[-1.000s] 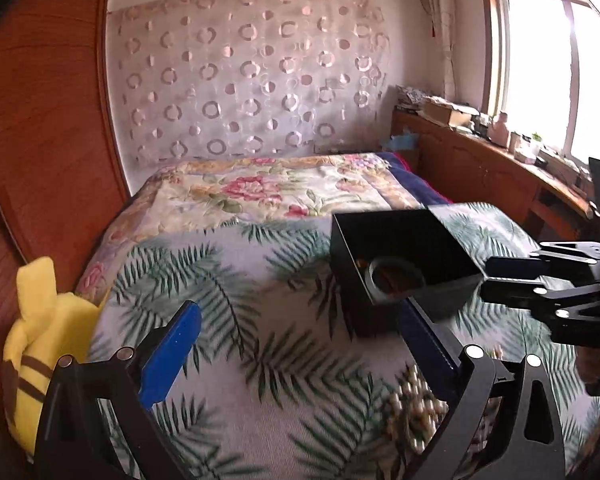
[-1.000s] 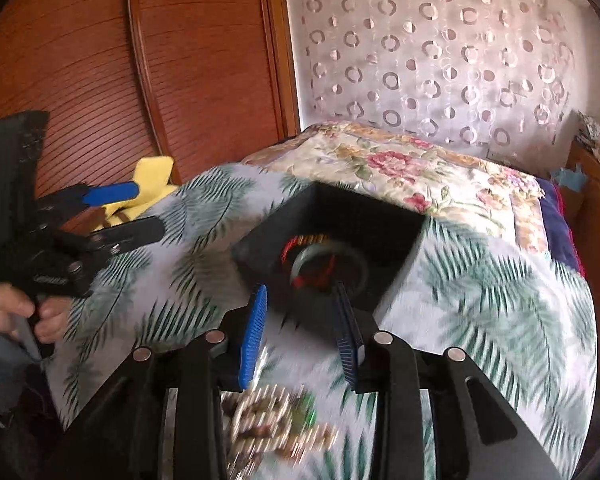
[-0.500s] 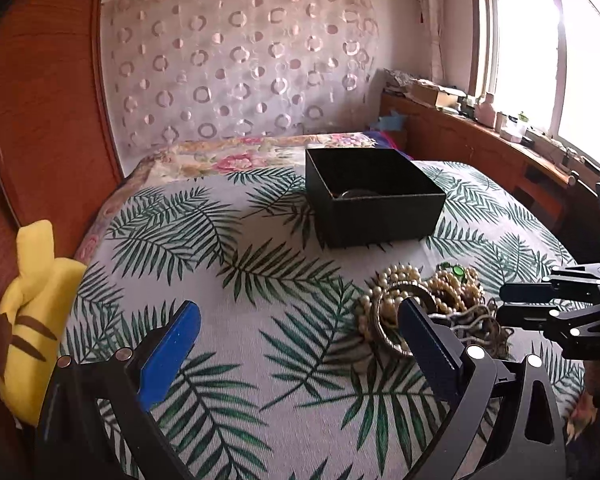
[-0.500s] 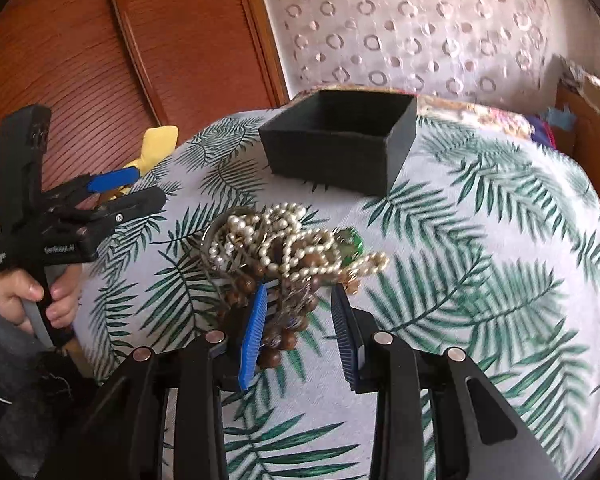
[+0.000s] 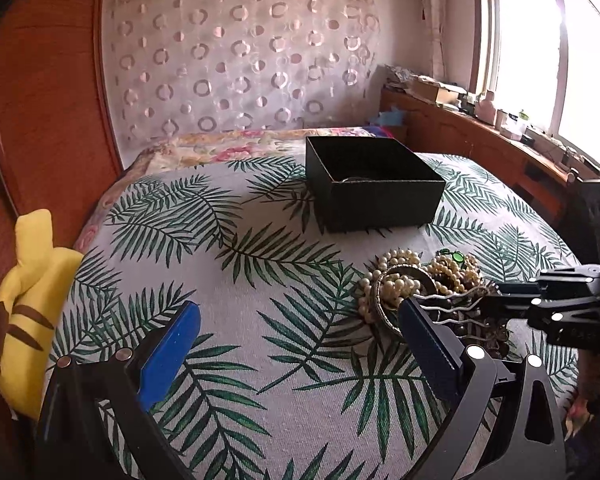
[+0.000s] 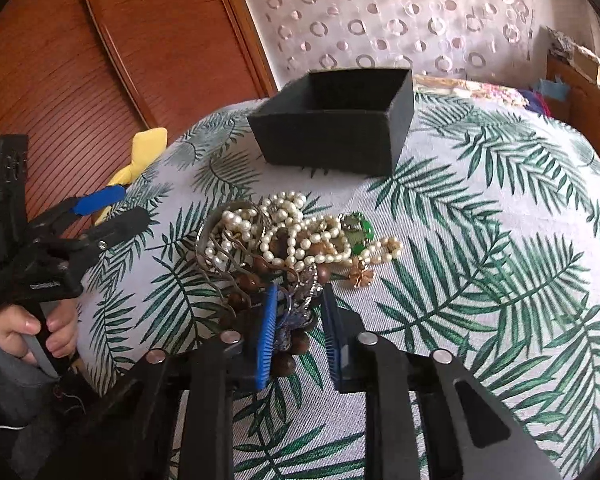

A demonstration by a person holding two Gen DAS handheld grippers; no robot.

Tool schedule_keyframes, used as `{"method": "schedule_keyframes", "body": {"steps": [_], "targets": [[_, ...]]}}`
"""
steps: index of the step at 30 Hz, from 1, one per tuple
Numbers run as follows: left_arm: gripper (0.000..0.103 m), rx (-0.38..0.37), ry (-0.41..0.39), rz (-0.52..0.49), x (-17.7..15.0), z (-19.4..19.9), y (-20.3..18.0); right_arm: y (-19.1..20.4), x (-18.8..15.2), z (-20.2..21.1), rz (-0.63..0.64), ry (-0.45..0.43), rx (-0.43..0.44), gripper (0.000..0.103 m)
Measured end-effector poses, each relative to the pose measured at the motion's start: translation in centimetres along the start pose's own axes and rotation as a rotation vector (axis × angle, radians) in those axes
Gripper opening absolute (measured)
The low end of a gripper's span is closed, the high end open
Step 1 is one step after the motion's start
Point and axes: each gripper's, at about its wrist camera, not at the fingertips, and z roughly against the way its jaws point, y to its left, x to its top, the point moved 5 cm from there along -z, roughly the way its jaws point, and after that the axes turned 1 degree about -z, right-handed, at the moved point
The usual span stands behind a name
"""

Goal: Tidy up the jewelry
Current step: 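Return the right tool to the pile and grasp the silver hair comb, then grasp the silver bangle with the left tool while the right tool lifts the comb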

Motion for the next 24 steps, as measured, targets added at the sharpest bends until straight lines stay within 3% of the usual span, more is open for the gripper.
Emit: {"method": "schedule_keyframes", "body": {"steps": [6,14,24], "targets": [[0.095,-0.018,0.022,0.0,-0.2,-0.8,-0.4,0.2,0.6,2.6,0.038,-0.073,0.004,0.011],[0.095,-0.039,0.051,-0.032,-0.4,-1.6,-1.8,-1.7,1.4,5.2,0.019,-0.145,-0.021,0.011],[0.095,-0.091,0.128,-0.15,-0.2,-3.7,-5.5,-3.5,1.2,6.7,0.005,-0.182,-0.057,0.011]]}}
